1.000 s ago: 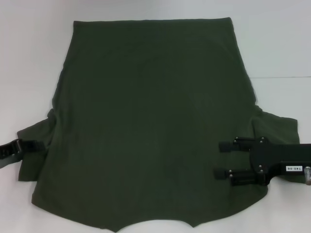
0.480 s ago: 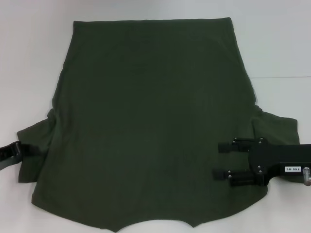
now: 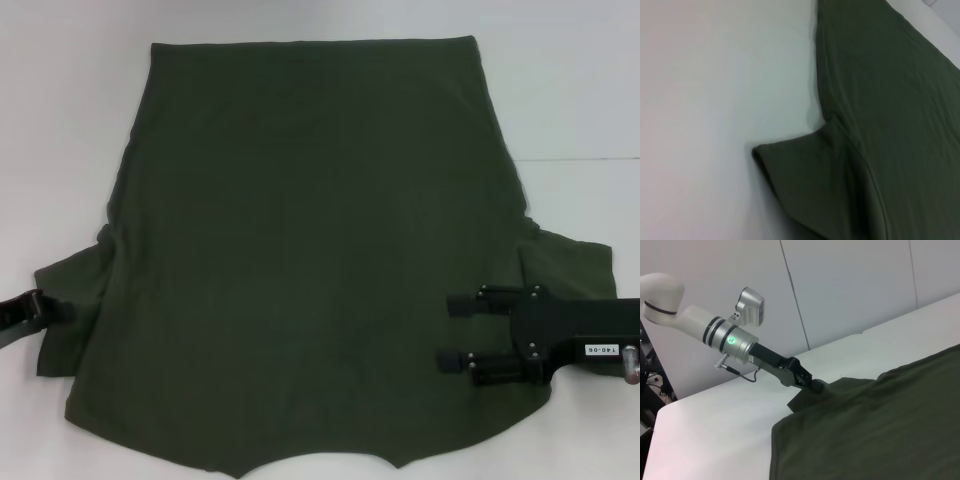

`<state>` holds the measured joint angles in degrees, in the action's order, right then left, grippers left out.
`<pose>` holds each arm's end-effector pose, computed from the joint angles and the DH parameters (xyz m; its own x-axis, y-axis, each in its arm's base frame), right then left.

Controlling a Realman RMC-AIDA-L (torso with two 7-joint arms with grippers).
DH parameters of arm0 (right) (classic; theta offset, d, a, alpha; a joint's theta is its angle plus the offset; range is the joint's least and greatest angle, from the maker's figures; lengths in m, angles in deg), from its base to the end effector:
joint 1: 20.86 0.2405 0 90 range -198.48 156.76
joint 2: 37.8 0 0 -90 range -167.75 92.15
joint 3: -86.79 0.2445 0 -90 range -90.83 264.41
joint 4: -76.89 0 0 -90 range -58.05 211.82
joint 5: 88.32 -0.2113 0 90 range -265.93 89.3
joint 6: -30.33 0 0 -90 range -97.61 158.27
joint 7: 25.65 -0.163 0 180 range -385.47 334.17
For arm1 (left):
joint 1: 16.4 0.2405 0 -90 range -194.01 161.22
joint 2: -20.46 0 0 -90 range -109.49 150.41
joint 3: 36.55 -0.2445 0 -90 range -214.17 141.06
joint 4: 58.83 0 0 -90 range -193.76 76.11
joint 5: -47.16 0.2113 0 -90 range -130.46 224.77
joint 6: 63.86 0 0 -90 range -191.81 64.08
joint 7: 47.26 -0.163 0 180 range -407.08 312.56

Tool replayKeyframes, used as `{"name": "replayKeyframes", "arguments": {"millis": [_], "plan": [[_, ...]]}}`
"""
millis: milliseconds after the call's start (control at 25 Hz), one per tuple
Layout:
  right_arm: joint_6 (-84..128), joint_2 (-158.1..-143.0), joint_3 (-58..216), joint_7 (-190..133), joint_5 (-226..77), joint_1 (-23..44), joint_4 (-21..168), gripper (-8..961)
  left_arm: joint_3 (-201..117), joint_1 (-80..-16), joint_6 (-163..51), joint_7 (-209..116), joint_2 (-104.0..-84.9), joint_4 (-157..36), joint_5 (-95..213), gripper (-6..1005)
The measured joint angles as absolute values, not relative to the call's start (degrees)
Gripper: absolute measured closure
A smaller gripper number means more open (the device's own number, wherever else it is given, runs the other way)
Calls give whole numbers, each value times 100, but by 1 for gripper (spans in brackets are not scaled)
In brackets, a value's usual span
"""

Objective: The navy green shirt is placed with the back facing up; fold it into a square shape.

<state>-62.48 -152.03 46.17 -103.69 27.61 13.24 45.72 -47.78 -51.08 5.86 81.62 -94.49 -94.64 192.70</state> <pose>0.2444 0.3345 -0.0026 0.8196 -0.3395 -0.4615 -0.4109 -0.9097 -0.0606 -0.3576 0.3635 0.0478 0.0446 0.7885 0.6134 0.9921 0.0373 -0.1201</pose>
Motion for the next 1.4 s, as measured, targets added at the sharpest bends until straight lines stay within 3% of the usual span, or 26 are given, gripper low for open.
{"name": "replayKeyframes", "arguments": {"millis": [160, 520, 1080, 1200, 1400], "plan": [[-6248, -15204, 4619, -10369, 2761, 1319, 4576, 69, -4759, -5118, 554, 8235, -9419, -9658, 19275, 992], [-6267, -15213, 4623, -10369, 2761, 1270, 4578, 71, -4761, -5405, 520, 8354, -9060, -10251, 19804, 996], [-6276, -15222, 4618, -10367, 2766, 1236, 4663, 69, -5336, -6126, 1162, 8933, -8801, -10339, 20472, 997], [-6276, -15221, 4618, -10365, 2769, 1236, 4708, 70, -5743, -6337, 1446, 9543, -8795, -10292, 20443, 997], [-6294, -15221, 4618, -10362, 2770, 1212, 4737, 71, -6473, -6699, 1432, 10381, -8941, -9983, 20428, 997]]}}
